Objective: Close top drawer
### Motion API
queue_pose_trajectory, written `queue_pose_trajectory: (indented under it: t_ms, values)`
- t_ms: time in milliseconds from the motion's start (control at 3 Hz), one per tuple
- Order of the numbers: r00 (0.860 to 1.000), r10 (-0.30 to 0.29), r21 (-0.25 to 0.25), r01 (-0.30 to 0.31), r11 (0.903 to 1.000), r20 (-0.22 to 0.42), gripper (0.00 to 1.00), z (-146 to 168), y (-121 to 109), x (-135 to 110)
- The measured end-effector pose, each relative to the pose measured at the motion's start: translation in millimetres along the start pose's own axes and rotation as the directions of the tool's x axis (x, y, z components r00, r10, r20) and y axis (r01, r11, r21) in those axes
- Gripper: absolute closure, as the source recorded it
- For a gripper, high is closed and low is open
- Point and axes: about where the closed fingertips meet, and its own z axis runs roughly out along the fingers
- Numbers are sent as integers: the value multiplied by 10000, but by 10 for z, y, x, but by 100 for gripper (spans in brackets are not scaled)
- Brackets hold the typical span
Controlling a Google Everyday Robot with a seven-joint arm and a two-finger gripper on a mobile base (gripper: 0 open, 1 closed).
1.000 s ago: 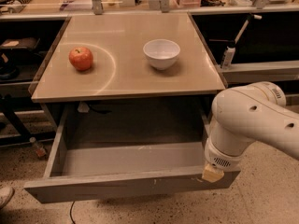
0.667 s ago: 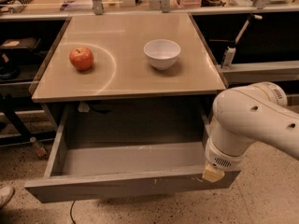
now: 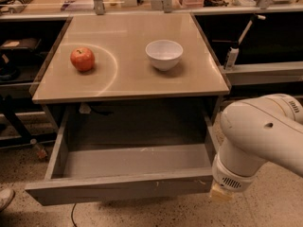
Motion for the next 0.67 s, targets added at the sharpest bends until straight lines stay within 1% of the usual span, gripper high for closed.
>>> queue_pose_trajectory:
  t_ms: [333, 667]
  values:
    - [9998, 84, 236, -79, 9997, -192, 100, 177, -244, -55]
    - [9995, 240, 322, -234, 9992, -196, 100, 325, -452, -88]
